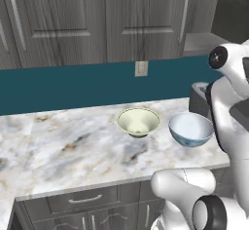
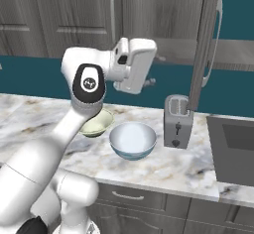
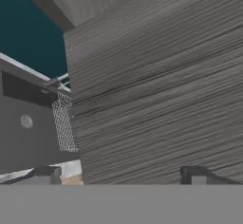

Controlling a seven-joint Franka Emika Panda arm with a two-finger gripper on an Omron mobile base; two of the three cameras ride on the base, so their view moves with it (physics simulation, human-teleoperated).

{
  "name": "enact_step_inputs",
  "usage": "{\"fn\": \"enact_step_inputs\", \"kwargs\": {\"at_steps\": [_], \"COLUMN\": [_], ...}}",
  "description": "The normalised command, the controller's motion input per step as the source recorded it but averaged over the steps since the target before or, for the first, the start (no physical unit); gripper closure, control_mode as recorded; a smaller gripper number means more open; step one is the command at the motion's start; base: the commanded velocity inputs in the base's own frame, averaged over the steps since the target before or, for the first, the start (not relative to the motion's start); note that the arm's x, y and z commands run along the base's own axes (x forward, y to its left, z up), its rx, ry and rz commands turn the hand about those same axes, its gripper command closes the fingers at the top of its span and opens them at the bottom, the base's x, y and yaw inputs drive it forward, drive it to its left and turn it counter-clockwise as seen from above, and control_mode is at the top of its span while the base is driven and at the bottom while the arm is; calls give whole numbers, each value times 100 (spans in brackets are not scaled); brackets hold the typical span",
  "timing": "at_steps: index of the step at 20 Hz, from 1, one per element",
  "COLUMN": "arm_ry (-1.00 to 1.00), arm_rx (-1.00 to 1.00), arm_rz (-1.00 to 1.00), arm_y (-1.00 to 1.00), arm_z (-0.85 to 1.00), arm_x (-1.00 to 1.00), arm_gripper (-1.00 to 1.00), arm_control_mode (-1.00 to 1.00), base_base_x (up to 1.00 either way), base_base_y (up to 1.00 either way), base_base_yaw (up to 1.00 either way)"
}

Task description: Open the cabinet. Pick the bowls from the counter and place them in the cabinet. Then close the cabinet.

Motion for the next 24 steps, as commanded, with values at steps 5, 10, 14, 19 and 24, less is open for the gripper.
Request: {"fn": "enact_step_inputs", "kwargs": {"at_steps": [5, 10, 14, 19, 24], "arm_ry": [-32, -32, -15, -3, -6], "arm_rx": [23, 26, 28, 25, 24], "arm_rz": [15, 21, 24, 30, 33], "arm_y": [73, 65, 51, 41, 50], "arm_z": [-20, -3, 0, 2, 5], "arm_x": [-10, -20, -22, -23, -18], "arm_gripper": [-100, -100, -100, -100, -100], "arm_control_mode": [-100, -100, -100, -100, -100], "base_base_x": [0, 0, 0, 0, 0], "base_base_y": [0, 0, 0, 0, 0], "base_base_yaw": [0, 0, 0, 0, 0]}}
